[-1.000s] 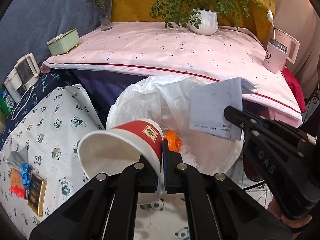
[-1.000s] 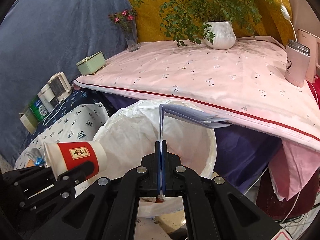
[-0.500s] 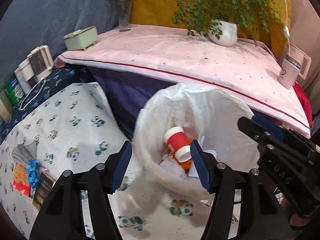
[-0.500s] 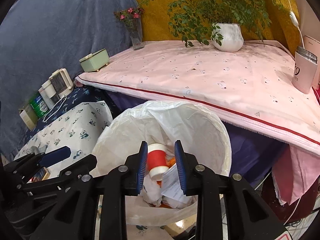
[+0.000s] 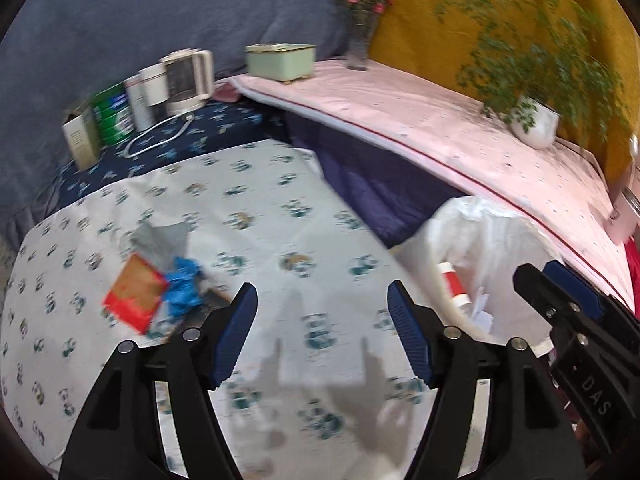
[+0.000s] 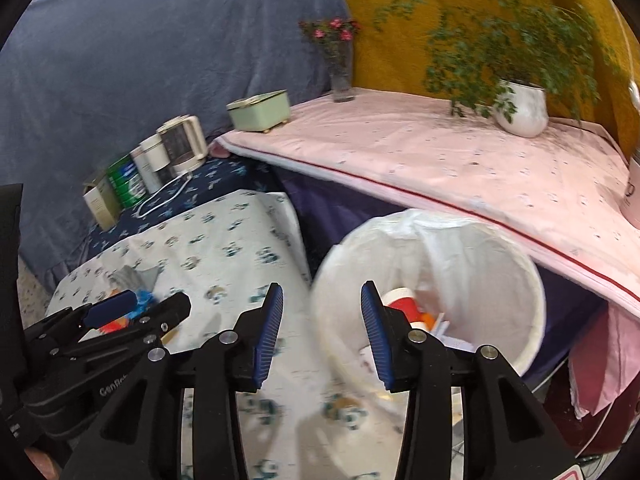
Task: Collect trash
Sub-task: 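Move both open tools back over the red envelope and blue plastic, then grasp the red envelope with the left tool while the right tool grasps the blue plastic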
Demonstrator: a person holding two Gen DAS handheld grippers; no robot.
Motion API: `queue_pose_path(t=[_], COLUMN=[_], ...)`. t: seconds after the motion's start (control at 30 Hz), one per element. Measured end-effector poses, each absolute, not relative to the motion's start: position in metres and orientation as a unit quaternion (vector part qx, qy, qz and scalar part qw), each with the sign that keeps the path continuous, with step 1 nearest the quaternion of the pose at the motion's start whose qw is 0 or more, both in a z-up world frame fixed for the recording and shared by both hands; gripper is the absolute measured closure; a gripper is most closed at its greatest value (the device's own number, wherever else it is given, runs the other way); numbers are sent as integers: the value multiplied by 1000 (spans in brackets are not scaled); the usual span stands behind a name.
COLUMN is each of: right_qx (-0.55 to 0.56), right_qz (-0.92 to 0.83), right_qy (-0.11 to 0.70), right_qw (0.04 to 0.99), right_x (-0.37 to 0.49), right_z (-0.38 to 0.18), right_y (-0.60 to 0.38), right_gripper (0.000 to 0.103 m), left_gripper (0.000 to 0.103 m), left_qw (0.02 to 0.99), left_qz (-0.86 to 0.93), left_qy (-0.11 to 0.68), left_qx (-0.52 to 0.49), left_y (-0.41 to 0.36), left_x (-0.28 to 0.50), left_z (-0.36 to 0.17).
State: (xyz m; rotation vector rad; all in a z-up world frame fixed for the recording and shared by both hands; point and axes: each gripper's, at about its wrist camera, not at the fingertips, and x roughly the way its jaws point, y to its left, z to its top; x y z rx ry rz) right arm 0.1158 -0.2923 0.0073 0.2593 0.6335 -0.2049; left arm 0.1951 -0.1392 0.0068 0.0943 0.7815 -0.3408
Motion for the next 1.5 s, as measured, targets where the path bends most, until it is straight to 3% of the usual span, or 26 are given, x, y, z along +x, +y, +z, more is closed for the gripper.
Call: queue_pose_path(t=[0.27,0.37,0.47,1.1,1.4,1.5], right_qx=[103,92,82,41,28,35], right_qz=[-44,-25,-8,47,49,50], right_qy=[329,339,351,423,424,421], right_qw=[938,936,933,904,904,905], right_x=[145,157,171,265,273,272], right_z=[6,4,-1,-62,-76,-75], right_y=[-216,-189,-165,-84,-82,-89], right_gripper=[63,63,63,64,79,89], left_gripper=[38,29,29,29,29,29], left_qw=[916,917,915,901,893,892], left_qz=[-95,-74,-62,-55,-90,-106], left_qy=[390,393,400,426,436,436], left_qx=[16,7,-6,-59,-60,-62], left_y=[-50,-22,3,74,55,46], left_x=[212,217,225,277,286,284], left_z=[0,-4,-10,-48,-56,-56])
